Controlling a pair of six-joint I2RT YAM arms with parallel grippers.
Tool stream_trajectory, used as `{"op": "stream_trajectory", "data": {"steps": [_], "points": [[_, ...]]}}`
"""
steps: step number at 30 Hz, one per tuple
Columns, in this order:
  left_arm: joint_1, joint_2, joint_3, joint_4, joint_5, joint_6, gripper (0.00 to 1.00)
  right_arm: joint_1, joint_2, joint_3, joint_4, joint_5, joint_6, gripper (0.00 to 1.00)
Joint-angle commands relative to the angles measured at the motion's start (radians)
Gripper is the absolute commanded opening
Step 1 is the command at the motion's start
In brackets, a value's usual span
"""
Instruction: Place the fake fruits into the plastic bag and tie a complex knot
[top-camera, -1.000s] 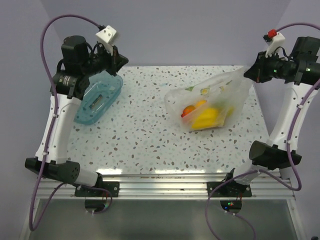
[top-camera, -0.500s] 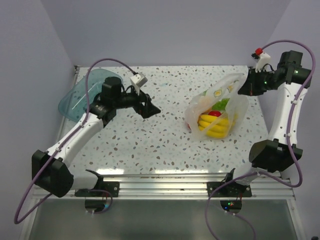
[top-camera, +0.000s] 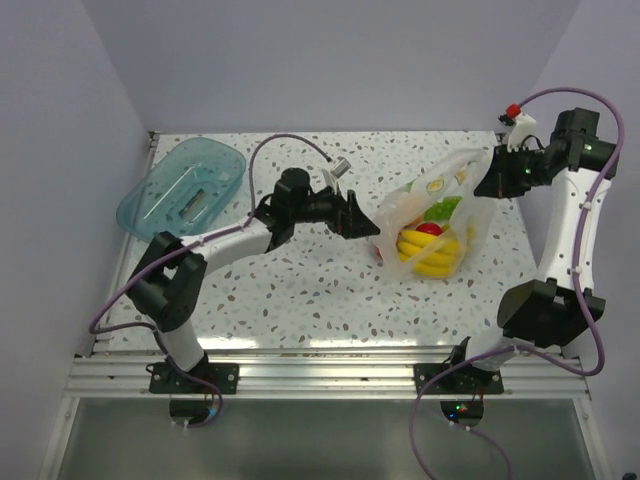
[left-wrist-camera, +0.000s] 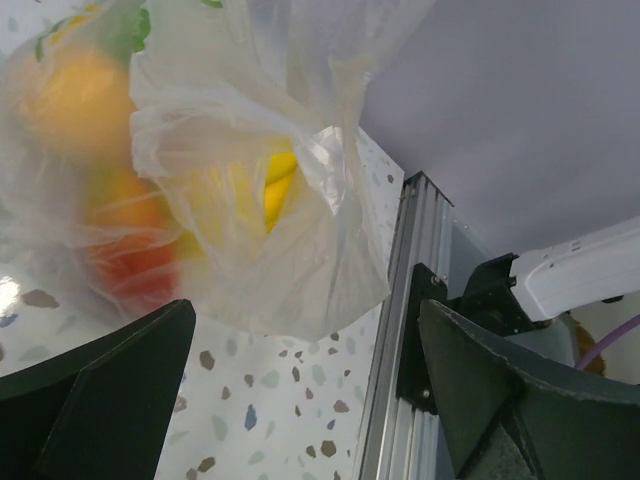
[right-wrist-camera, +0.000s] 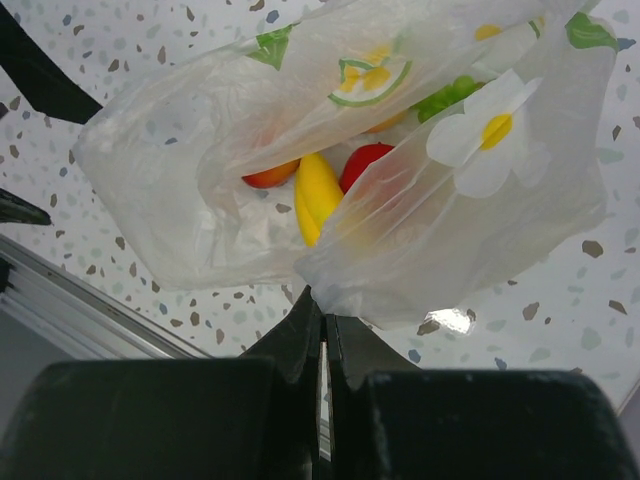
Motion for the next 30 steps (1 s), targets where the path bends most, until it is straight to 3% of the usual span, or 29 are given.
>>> {"op": "stream_trajectory", "data": {"steps": [1, 12, 15, 23, 30], "points": [[-0.043, 0.05, 0.058, 0.235, 0.003, -0.157, 1.0, -0.001, -0.052, -0.004, -0.121, 0.003, -0.01, 0.0], [-0.078, 0.202, 0.16, 0.368, -0.062, -0.224, 1.0, -0.001, -0.058, 0.004, -0.141, -0.02, -0.018, 0.0], [-0.078, 0.194, 0.185, 0.35, -0.028, -0.246, 0.93, -0.001, -0.064, 0.004, -0.143, -0.012, -0.018, 0.0], [-0.079, 0.065, 0.079, 0.244, 0.023, -0.259, 0.73, -0.001, -0.059, -0.003, -0.137, -0.018, -0.024, 0.0], [-0.087, 0.156, 0.076, 0.342, 0.035, -0.358, 0.73, -0.001, -0.061, 0.002, -0.158, -0.063, -0.038, 0.0]]}}
